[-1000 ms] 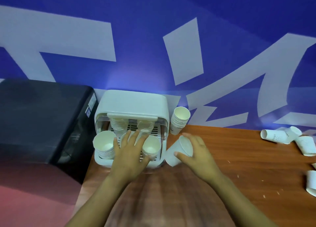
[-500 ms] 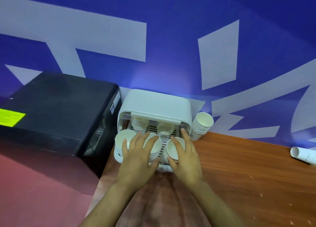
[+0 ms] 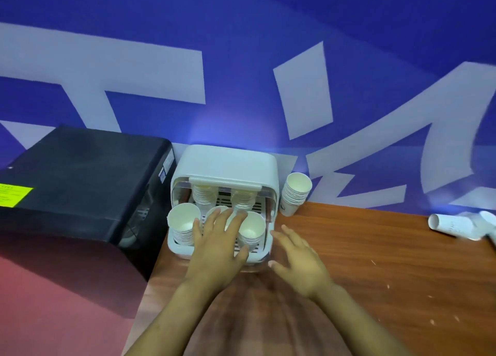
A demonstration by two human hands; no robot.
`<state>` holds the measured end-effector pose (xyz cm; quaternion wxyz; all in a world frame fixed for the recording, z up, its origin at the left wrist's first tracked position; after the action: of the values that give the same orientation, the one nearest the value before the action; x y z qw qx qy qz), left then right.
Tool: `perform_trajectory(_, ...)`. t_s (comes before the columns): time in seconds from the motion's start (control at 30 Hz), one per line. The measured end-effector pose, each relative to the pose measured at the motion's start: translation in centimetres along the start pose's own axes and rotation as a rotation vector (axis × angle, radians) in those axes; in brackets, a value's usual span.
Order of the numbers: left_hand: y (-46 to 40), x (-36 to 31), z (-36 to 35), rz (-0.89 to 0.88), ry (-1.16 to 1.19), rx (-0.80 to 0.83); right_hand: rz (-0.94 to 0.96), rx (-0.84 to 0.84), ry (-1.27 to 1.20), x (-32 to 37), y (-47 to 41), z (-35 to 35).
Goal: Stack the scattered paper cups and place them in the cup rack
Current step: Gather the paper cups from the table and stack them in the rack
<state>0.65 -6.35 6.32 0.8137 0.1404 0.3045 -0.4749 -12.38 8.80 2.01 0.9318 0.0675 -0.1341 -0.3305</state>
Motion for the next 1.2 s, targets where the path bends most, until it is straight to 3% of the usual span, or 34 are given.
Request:
perform_trajectory(0.23, 3.2, -2.7, -6.3, -0.102, 0.059, 0.129, -0.091, 0.196, -0.072, -5.5, 6.5, 0.9)
perform_trajectory(0.43, 4.1, -8.3, -10.2, -0.150, 0.055, 0.189, -0.137, 0.167, -0.156, -11.8, 11.3, 2.9)
perform_trajectory(0.83, 8.6, -27.2, -24.8, -0.133, 0.064, 0.370, -0.248, 0.095, -0.266, -33.3, 26.8, 4.5)
perform_trajectory(1.0, 9.3, -29.7, -28.3, -0.118, 0.069, 0.403, -0.236, 0.166, -0.307, -37.2, 28.8, 3.7)
perform_trajectory(1.2, 7.0, -29.6, -30.2, -0.063, 0.142, 0.407, -0.246, 0.137, -0.365, -39.2, 28.3, 3.6)
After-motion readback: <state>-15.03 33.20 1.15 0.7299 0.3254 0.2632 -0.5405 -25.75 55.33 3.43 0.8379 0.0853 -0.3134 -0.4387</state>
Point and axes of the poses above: each hand's wrist, its own y-axis away from the middle knuckle, its own z-axis out of the back of the hand, x = y × z, the point moved 1 cm from there along -y, towards the middle knuckle, and after that the axes turned 13 degrees about y, right-handed, at the moved point
